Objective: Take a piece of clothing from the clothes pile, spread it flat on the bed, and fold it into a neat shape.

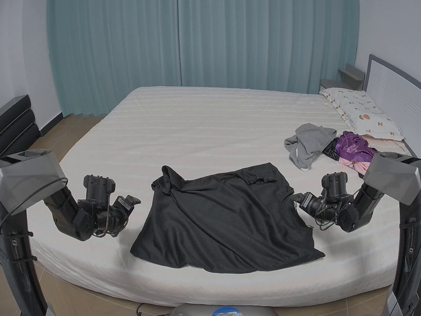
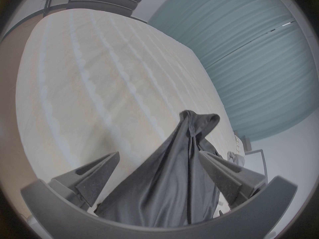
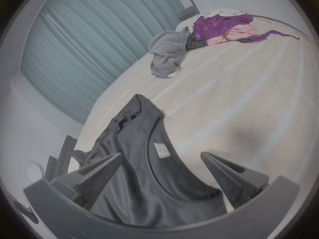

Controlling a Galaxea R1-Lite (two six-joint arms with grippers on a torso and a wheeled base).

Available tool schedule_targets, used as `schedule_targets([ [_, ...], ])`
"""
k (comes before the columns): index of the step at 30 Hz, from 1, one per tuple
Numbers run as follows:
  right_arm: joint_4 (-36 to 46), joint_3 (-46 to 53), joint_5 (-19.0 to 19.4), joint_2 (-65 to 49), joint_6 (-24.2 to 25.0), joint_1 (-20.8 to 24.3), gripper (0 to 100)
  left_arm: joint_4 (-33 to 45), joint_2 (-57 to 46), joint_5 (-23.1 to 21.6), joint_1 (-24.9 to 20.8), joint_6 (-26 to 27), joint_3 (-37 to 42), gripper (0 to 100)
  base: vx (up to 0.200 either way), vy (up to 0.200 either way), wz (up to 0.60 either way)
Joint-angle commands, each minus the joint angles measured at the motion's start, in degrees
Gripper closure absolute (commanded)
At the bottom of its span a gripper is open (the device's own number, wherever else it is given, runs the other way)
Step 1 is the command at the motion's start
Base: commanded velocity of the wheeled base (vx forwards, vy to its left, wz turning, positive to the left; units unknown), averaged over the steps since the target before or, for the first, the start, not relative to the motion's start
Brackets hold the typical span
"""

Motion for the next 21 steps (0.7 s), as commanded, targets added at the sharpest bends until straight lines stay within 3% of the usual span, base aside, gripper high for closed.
schedule_targets([
  [1,-8.4,18.2,1.1,-10.9,0.5,0.4,0,-10.0,-4.2,0.0,-2.3,0.3,13.3,0,-0.2,0.0,0.0],
  [5,-13.4,19.9,0.7,-10.4,0.0,0.9,0,-10.7,-2.5,1.8,-3.0,1.0,14.9,0,-0.2,0.0,0.0],
  [15,-14.1,20.7,1.0,-6.7,0.2,1.0,0,-10.9,-1.0,3.9,-7.4,4.3,18.3,0,0.0,0.0,0.0],
  [18,-14.2,21.2,1.1,-6.6,0.2,1.1,0,-10.9,1.4,7.9,-8.9,5.3,17.0,0,0.0,0.0,0.0],
  [21,-14.2,21.2,1.1,-6.5,0.0,1.1,0,-10.9,3.1,8.8,-9.0,6.2,14.8,0,0.0,0.0,0.0],
])
